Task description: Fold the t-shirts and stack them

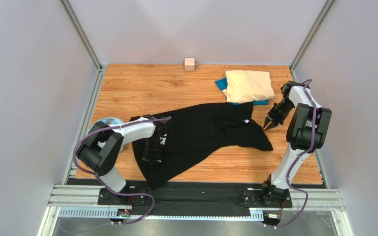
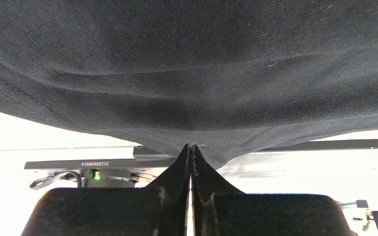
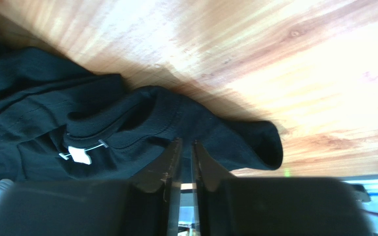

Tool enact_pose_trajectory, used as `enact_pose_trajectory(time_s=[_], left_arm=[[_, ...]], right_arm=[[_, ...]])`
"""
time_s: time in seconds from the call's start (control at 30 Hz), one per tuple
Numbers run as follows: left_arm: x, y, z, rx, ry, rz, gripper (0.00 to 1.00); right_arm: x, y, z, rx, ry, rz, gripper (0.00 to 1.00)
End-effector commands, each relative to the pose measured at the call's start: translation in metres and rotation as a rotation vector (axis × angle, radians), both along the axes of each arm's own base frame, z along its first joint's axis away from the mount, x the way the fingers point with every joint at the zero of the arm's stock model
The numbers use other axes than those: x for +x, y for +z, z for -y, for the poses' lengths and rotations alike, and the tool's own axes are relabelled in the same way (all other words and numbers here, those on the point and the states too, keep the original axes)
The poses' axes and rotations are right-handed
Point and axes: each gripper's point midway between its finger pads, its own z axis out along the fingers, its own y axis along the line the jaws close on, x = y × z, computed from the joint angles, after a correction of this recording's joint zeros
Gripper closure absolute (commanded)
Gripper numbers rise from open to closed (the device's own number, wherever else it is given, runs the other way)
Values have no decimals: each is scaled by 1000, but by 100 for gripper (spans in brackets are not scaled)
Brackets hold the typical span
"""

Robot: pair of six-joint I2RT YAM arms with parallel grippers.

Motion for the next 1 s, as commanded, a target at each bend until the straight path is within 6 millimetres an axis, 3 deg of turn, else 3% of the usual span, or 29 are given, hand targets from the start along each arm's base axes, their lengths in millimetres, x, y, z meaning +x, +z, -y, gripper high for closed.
enact_pose_trajectory(time_s=[0.0, 0.07, 0.1, 0.13, 0.27, 0.37, 0.43, 0.63, 0.73, 0.77, 0.83, 0.87, 0.97], left_arm=[[3, 11, 3, -23, 1, 25, 100], [12, 17, 5, -33, -1, 70, 98], [17, 23, 9, -53, -1, 103, 89], [22, 27, 12, -67, -2, 122, 87], [53, 56, 38, -158, -22, 238, 86], [68, 66, 58, -208, -63, 276, 86], [76, 65, 71, -237, -78, 284, 86], [98, 42, 115, -284, -153, 298, 86], [105, 20, 130, -286, -158, 275, 94], [106, 5, 131, -266, -156, 248, 100], [105, -7, 132, -251, -156, 211, 100], [102, -18, 129, -231, -153, 184, 100], [89, -28, 116, -192, -141, 148, 100]], right_arm=[[24, 40, -2, 1, 18, 195, 77], [17, 54, -10, 12, 30, 240, 76], [17, 58, -12, 8, 36, 263, 76], [8, 53, -19, 16, 51, 251, 75], [1, 62, -38, 9, 117, 306, 76], [4, 58, -55, 5, 184, 300, 76], [5, 44, -66, 14, 224, 257, 76], [18, 10, -90, -23, 322, 200, 76], [21, -13, -91, -67, 346, 136, 78], [18, -19, -90, -74, 345, 105, 78], [17, -30, -85, -99, 343, 55, 96], [12, -38, -83, -108, 338, 10, 100], [10, -42, -73, -159, 341, -20, 100]])
